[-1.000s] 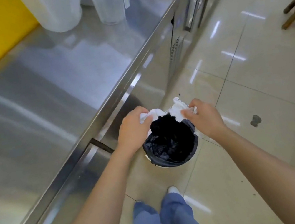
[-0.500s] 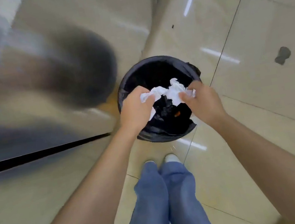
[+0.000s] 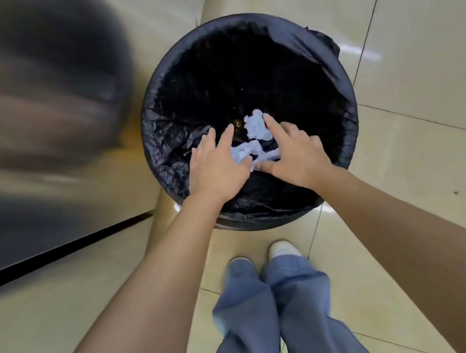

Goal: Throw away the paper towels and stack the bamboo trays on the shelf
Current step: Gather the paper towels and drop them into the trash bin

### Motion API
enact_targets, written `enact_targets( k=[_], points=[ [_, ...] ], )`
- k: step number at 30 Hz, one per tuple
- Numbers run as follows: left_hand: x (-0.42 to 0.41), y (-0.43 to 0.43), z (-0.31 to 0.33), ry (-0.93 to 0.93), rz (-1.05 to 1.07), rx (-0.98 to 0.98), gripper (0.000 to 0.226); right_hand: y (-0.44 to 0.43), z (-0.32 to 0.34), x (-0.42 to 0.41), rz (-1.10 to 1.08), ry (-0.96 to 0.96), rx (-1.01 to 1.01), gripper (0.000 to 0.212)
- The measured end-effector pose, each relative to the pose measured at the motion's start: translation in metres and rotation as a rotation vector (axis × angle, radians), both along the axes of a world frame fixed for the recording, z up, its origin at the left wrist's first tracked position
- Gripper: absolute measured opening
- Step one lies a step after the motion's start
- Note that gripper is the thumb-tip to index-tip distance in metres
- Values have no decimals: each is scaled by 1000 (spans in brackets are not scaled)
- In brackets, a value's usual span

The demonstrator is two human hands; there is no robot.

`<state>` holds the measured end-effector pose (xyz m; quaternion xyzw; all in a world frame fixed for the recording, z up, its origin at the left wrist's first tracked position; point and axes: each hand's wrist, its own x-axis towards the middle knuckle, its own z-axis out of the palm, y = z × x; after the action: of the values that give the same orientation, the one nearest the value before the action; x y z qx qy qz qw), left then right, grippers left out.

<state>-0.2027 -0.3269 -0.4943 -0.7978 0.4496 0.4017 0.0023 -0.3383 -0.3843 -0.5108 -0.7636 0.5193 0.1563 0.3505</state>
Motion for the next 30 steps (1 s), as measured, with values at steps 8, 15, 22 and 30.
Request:
enact_targets(
  k=[8, 15, 22, 30],
  points=[
    [11, 0, 160, -180, -101, -170, 67, -15, 169, -10, 150, -63, -237, 85],
    [6, -13, 342, -226, -60, -388, 61, -30, 359, -15, 153, -192, -459, 84],
    [9, -12, 467, -304, -8, -532, 62, -39, 502, -16, 214, -304, -635, 83],
    [39, 19, 558, -318, 116, -679, 60, -18, 587, 17, 294, -390, -712, 83]
  ],
)
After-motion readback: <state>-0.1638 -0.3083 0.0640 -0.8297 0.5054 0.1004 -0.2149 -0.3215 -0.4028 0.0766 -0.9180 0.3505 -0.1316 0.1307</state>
